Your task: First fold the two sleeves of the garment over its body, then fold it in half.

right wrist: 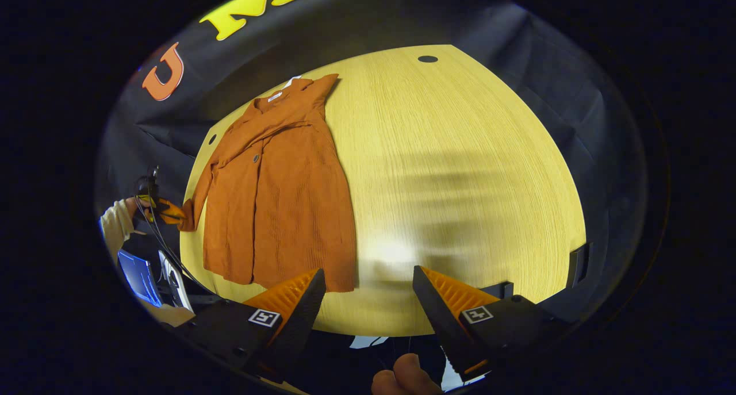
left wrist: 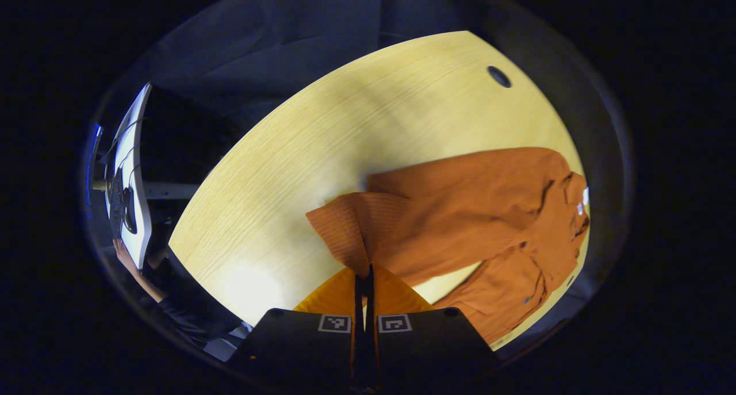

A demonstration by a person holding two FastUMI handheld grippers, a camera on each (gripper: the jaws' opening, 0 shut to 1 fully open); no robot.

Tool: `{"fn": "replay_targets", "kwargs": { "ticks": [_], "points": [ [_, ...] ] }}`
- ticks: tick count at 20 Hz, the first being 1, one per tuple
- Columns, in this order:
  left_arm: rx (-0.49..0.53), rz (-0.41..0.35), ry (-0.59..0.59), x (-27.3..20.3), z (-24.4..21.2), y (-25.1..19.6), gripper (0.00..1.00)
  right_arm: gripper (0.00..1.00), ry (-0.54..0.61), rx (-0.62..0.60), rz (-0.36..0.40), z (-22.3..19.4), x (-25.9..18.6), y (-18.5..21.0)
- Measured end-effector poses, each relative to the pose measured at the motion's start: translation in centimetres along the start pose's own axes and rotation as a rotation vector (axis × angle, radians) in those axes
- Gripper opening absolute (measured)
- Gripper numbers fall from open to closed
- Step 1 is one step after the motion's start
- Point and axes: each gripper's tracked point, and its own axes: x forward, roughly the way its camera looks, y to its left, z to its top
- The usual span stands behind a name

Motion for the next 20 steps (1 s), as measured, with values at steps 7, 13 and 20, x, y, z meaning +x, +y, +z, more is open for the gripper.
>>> {"fn": "replay_targets", "kwargs": {
  "ticks": [7, 13, 20],
  "points": [
    [0.165, -0.039, -0.121, -6.4, 1.5, -11.1, 0.07, 0.98, -0.012, 0.028, 0.060, 1.2, 0.0, -2.0],
    [0.374, -0.031, -0.150, -8.2, -1.5, -21.1, 0.03, 0.98, -0.049, 0.071, 0.086, 3.5, -0.3, -5.2],
    [0.575, -0.008, -0.141, -6.5, -7.0, -32.3, 0.03, 0.98, -0.110, 0.129, 0.108, 4.3, -0.8, -9.4]
  ]
}}
